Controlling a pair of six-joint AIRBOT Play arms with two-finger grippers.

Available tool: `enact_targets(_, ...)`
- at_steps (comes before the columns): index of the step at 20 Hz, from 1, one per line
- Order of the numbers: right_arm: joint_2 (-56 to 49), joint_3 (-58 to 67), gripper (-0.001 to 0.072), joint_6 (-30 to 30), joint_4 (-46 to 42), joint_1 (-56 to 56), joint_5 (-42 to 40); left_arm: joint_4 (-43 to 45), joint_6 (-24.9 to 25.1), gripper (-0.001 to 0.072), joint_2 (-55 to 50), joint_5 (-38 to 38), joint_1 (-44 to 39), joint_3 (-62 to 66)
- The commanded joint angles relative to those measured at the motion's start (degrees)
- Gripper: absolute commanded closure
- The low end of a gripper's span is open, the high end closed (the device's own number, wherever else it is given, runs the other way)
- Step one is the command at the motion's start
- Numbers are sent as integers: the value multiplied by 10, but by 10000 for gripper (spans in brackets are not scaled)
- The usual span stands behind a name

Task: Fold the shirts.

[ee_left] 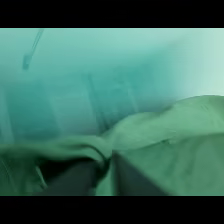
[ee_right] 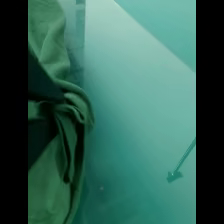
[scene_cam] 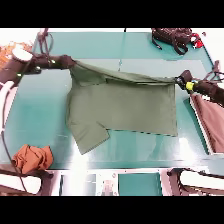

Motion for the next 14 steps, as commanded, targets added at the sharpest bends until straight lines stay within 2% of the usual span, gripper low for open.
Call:
enact_targets(1,-102,79,401,-16,4,-10,49,-18,-12,59,-43,40,-1,2)
enact_targets(3,-101,106,407,-15,-12,-52,115,-13,-27,40,-42,-36,33,33)
enact_targets(4,-100,120,516,-15,-21,-83,170,-13,-27,42,-42,-98,56,57)
enact_targets(5,-97,125,630,-16,-27,-114,223,-13,-32,101,-42,-162,80,80)
enact_targets(6,-94,125,643,-15,-33,-139,265,-13,-39,322,-42,-229,105,100)
enact_targets(7,-90,122,693,-15,-45,-161,304,-13,-41,565,-42,-282,125,113)
enact_targets(8,-80,110,696,-13,-61,-177,325,-13,-54,679,-42,-328,142,124)
enact_targets(10,-42,58,697,-13,-86,-199,335,-3,-69,679,-38,-403,165,128)
enact_targets(12,9,-8,697,-13,-120,-213,335,58,-90,680,-33,-467,170,118)
enact_targets(14,67,-72,697,-13,-165,-231,331,118,-105,680,-4,-480,170,56)
